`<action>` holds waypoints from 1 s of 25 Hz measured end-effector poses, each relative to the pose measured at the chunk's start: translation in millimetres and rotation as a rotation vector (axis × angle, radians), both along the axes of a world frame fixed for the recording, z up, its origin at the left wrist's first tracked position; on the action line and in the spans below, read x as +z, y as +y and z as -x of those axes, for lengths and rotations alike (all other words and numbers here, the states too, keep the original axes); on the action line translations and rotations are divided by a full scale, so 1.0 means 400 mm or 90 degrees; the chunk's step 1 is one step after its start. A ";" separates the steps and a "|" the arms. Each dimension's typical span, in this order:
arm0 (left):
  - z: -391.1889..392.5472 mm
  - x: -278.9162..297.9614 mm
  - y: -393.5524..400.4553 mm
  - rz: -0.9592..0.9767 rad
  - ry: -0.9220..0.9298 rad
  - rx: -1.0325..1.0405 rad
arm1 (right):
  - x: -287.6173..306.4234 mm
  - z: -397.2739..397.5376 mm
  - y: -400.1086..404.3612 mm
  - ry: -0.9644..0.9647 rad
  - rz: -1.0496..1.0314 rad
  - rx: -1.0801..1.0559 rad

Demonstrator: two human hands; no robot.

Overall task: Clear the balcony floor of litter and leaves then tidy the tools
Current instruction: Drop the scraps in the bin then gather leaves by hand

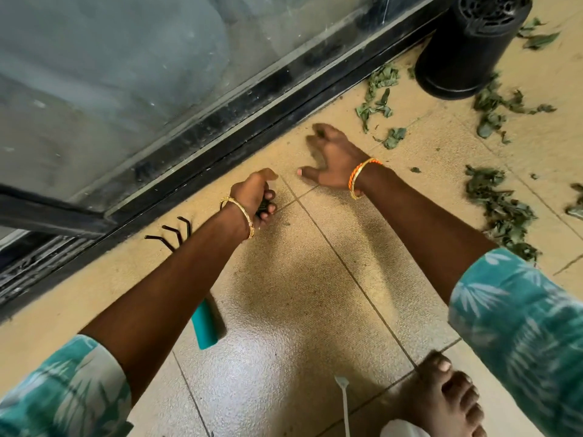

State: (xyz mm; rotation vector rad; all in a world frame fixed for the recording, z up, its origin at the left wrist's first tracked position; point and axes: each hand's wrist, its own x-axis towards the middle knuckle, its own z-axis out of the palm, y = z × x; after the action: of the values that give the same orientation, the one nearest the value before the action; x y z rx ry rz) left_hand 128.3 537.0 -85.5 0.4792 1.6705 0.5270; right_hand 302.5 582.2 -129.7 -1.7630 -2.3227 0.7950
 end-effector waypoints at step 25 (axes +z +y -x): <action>-0.127 -0.026 0.026 -0.010 -0.043 -0.129 | -0.005 -0.175 -0.097 0.058 -0.106 -0.292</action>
State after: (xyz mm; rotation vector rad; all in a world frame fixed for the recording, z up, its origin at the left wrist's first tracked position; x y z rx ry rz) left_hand 179.0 547.4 -95.9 0.6274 1.5339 0.4035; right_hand 372.4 543.4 -131.6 -2.0185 -1.7621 0.5705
